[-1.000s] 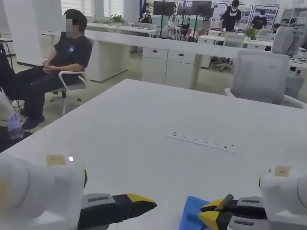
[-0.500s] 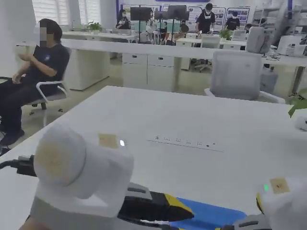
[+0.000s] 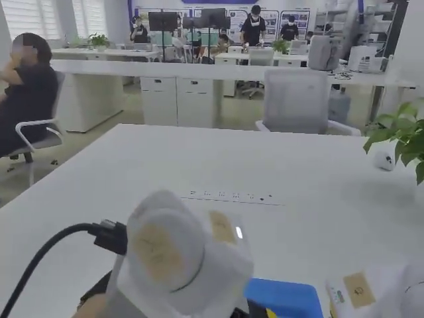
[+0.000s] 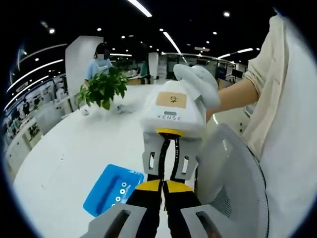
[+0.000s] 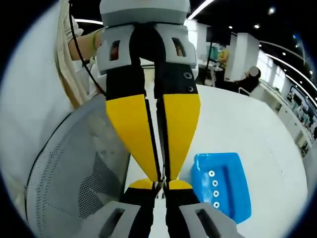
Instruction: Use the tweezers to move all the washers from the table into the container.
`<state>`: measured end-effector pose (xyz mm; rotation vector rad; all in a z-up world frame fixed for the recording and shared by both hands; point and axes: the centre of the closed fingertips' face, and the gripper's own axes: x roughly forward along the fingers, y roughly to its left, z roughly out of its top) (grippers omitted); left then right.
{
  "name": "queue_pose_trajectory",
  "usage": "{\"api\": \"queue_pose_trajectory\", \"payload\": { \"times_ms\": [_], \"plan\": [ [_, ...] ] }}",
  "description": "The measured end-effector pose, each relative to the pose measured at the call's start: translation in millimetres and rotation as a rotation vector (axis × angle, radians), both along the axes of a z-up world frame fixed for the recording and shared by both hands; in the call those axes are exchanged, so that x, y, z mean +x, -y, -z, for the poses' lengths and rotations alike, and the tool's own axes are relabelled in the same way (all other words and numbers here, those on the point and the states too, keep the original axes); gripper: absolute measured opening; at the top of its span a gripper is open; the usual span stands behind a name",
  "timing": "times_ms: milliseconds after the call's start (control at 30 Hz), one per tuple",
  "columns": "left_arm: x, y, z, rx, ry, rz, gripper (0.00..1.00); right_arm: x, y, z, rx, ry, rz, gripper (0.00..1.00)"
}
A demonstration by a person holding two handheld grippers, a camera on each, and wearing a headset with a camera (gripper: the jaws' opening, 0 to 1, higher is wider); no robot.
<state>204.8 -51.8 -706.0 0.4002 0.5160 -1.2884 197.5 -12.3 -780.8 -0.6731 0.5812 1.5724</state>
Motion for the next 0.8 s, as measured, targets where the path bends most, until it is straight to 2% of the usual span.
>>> {"api": "queue_pose_trajectory", "payload": {
  "times_ms": [133, 267, 333, 367, 567, 633, 800],
  "plan": [
    [-5.0, -1.3, 7.0, 0.022, -0.020, 0.020, 0.00, -1.9, 4.8, 6.5, -0.019, -0.006, 0.003, 0.04],
    [-8.1, -5.7, 18.5, 0.067, 0.002, 0.042, 0.00, -2.0, 12.0, 17.3, -0.054, -0.002, 0.004, 0.04],
    [-11.5, -6.7, 25.8, 0.088, -0.012, 0.059, 0.00, -0.7, 15.6, 23.3, -0.073, -0.005, 0.008, 0.04],
    [-10.5, -7.5, 28.8, 0.099, -0.004, 0.060, 0.00, -0.9, 16.6, 25.6, -0.079, -0.012, 0.010, 0.04],
    [-12.5, -10.7, 49.4, 0.160, -0.016, 0.083, 0.00, -3.5, 20.9, 44.6, -0.114, -0.019, 0.015, 0.04],
    [-13.2, -12.0, 57.6, 0.174, -0.030, 0.084, 0.00, -4.7, 22.0, 51.8, -0.128, -0.027, 0.021, 0.04],
    [-15.4, -19.4, 79.5, 0.209, -0.071, 0.078, 0.00, -7.4, 25.4, 67.2, -0.192, 0.002, 0.020, 0.04]
  ]
}}
